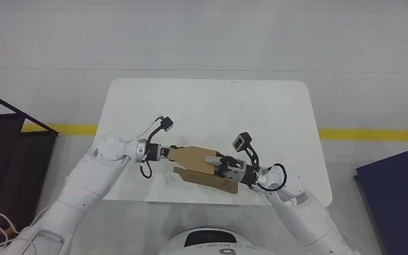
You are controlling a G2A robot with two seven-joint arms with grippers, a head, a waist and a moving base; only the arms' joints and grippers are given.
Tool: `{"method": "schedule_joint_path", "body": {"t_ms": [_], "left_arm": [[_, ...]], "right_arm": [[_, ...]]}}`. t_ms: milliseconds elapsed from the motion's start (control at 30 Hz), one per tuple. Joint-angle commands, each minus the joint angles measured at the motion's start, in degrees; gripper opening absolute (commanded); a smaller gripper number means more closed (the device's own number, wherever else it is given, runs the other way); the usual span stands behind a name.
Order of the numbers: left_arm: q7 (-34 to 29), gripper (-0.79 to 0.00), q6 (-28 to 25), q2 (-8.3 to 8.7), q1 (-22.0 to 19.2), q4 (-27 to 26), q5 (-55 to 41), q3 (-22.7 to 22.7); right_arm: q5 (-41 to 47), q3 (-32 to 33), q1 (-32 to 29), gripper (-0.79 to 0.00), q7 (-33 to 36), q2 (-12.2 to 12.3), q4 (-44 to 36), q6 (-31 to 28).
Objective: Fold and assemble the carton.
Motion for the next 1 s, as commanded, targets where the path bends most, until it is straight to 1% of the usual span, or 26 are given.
{"method": "schedule_joint_path", "body": {"t_ms": [0, 300, 533, 667, 800, 967], "left_arm": [[0.52, 0.0, 0.13, 0.27, 0.89, -0.63, 0.63, -0.79], [-0.68, 0.0, -2.22, 2.05, 6.33, -0.85, -1.27, -6.95], [-1.51, 0.0, -3.6, 3.24, 10.89, -3.14, -2.25, -11.23], [-1.97, 0.0, -4.68, 3.86, 13.76, -6.57, -2.57, -13.51], [-1.9, 0.0, -5.35, 4.47, 16.82, -11.47, -2.07, -15.92], [-1.85, 0.0, -5.0, 5.07, 19.5, -16.83, -1.13, -18.38]], "right_arm": [[0.21, 0.04, 0.01, -0.785, -0.05, 0.0, 0.06, 0.09], [2.51, 0.88, 0.01, -0.785, 1.56, 0.12, 0.37, 0.09], [3.22, 1.49, -0.12, -0.785, 2.39, 0.25, 0.41, 0.13], [3.44, 1.59, -0.15, -0.785, 2.4, 0.27, 0.42, 0.26], [3.56, 1.68, -0.1, -0.785, 2.28, 0.28, 0.53, 0.26], [3.46, 1.71, -0.11, -0.785, 2.16, 0.29, 0.52, 0.16]]}}
